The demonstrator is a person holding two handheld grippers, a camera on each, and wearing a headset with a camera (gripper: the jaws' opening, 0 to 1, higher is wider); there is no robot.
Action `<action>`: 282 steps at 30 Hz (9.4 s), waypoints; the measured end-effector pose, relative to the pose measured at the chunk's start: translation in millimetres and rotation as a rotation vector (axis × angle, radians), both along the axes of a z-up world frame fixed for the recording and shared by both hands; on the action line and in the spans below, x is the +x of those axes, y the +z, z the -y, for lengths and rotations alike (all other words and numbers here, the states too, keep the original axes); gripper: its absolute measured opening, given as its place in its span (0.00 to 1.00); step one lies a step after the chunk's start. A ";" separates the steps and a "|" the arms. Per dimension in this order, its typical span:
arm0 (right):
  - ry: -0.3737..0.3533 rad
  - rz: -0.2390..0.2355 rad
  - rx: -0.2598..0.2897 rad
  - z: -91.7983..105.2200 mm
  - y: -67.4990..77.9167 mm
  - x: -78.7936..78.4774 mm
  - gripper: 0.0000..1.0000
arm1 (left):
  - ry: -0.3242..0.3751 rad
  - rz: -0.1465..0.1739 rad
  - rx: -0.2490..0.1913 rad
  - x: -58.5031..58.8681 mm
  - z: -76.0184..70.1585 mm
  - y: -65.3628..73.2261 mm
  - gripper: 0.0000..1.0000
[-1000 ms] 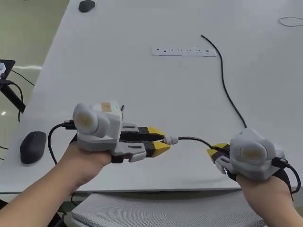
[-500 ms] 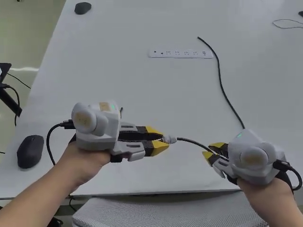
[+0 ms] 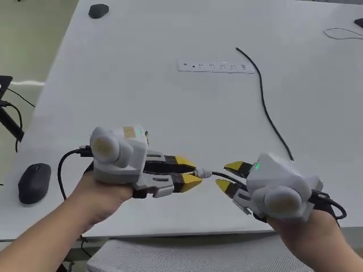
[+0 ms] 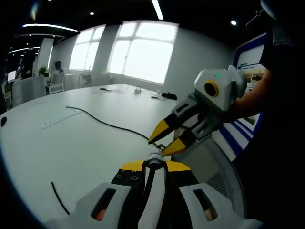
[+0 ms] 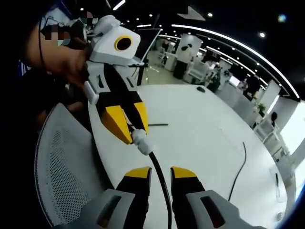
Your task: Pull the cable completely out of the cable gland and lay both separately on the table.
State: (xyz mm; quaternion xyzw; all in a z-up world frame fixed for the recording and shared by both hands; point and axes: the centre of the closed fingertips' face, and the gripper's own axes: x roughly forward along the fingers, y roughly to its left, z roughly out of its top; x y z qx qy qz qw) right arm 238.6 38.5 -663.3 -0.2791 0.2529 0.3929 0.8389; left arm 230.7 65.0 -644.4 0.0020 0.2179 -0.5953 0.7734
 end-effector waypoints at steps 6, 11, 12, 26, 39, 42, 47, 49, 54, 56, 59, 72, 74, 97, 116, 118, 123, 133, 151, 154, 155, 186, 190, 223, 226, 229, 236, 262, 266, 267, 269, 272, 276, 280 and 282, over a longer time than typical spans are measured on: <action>0.029 -0.003 -0.039 -6.3 -6.2 2.1 0.03 | 0.001 0.000 0.009 1.7 -1.1 -2.9 0.15; 0.032 0.003 -0.060 -4.9 -10.9 4.8 0.02 | -0.002 0.006 0.019 4.5 0.2 -6.4 0.15; 0.026 0.002 -0.059 -4.2 -11.5 5.6 0.01 | -0.003 0.008 0.021 4.8 0.6 -7.4 0.15; -0.021 -0.044 -0.011 6.3 -14.1 18.4 0.00 | 0.042 0.010 0.003 15.1 -3.0 -1.2 0.15; -0.108 -0.100 0.040 28.9 -29.4 28.0 0.00 | 0.067 -0.008 -0.001 19.6 -7.3 -0.7 0.15; -0.143 -0.107 0.058 35.9 -33.0 30.9 0.00 | 0.072 -0.009 0.000 20.4 -8.1 0.1 0.15; -0.208 -0.106 0.092 50.4 -40.2 36.5 0.00 | 0.085 -0.016 -0.013 23.7 -7.1 4.9 0.15; -0.269 -0.127 0.122 59.5 -44.2 38.4 0.00 | 0.080 -0.010 -0.015 23.2 -4.8 7.8 0.15; -0.363 -0.170 0.190 74.5 -53.1 38.9 0.00 | 0.078 0.003 -0.022 24.0 -1.2 12.2 0.15; -0.421 -0.197 0.224 80.5 -58.9 38.6 0.00 | 0.078 0.005 -0.026 23.4 0.5 13.7 0.15; -0.461 -0.208 0.241 86.5 -64.3 38.2 0.00 | 0.078 0.007 -0.024 22.3 2.0 13.2 0.15; -0.446 -0.185 0.223 86.6 -63.5 30.3 0.00 | 0.087 -0.003 -0.012 16.1 0.8 8.4 0.15; -0.415 -0.165 0.193 85.3 -62.4 28.4 0.00 | 0.090 -0.002 -0.009 16.1 -0.5 8.4 0.15; -0.098 -0.055 0.109 26.4 -5.5 22.4 0.18 | 0.107 -0.022 0.010 19.4 -5.8 1.1 0.15; 0.070 -0.010 -0.030 -10.4 -7.3 25.1 0.04 | 0.096 -0.023 0.010 21.8 -6.0 0.7 0.15; 0.079 -0.006 -0.040 -11.0 -8.3 23.9 0.03 | 0.093 -0.023 0.012 21.5 -6.1 -0.5 0.15; 0.079 -0.001 -0.045 -10.2 -9.9 23.2 0.01 | 0.096 -0.025 0.011 20.8 -5.6 -1.4 0.15; 0.070 -0.005 -0.025 -10.2 -10.3 23.7 0.00 | 0.105 -0.025 -0.001 20.5 -6.7 0.7 0.15; -0.132 -0.092 0.112 26.7 -21.9 40.5 0.00 | 0.110 -0.007 -0.017 26.3 -7.2 7.3 0.15; -0.187 -0.132 0.156 35.6 -27.6 42.5 0.00 | 0.110 -0.006 -0.015 26.7 -6.5 7.7 0.15; -0.199 -0.137 0.162 38.3 -29.2 43.1 0.00 | 0.109 -0.005 -0.015 26.7 -5.8 7.5 0.15; -0.613 -0.440 0.406 87.5 -85.1 47.0 0.00 | 0.099 -0.032 -0.014 25.8 1.0 2.8 0.15; -0.553 -0.403 0.367 87.1 -81.7 46.6 0.01 | 0.097 -0.032 -0.012 27.8 0.2 3.1 0.15; 0.117 -0.022 0.075 -19.3 2.1 23.6 0.08 | 0.098 -0.070 -0.029 27.8 -10.3 4.8 0.15; 0.127 -0.013 0.071 -21.5 3.1 24.1 0.05 | 0.093 -0.070 -0.032 26.0 -9.7 5.1 0.15; 0.130 -0.003 0.068 -23.0 4.1 25.5 0.03 | 0.093 -0.065 -0.033 25.8 -10.0 5.3 0.15; 0.133 -0.017 0.068 -24.6 2.1 25.9 0.02 | 0.093 -0.058 -0.026 26.7 -11.4 4.2 0.15; -0.182 -0.204 0.232 25.1 -20.9 48.3 0.01 | 0.118 -0.050 -0.036 37.4 -6.4 7.7 0.15; -0.272 -0.255 0.278 41.1 -30.3 51.1 0.01 | 0.117 -0.046 -0.036 37.8 -5.0 8.5 0.15; -0.285 -0.261 0.283 44.4 -32.5 51.5 0.01 | 0.117 -0.045 -0.035 37.7 -5.0 8.5 0.15; -0.334 -0.295 0.313 51.5 -38.6 50.9 0.01 | 0.114 -0.043 -0.033 36.6 -4.3 8.7 0.15; -0.382 -0.326 0.343 60.3 -46.4 50.7 0.01 | 0.110 -0.042 -0.030 35.2 -3.6 8.4 0.15; -0.451 -0.374 0.381 69.6 -57.1 49.1 0.01 | 0.107 -0.041 -0.027 34.7 -3.2 7.4 0.15; -0.534 -0.430 0.431 77.6 -66.1 48.9 0.01 | 0.105 -0.038 -0.026 34.4 -3.3 7.8 0.15; -0.574 -0.453 0.461 80.9 -68.6 49.3 0.01 | 0.104 -0.037 -0.027 34.7 -3.6 8.1 0.15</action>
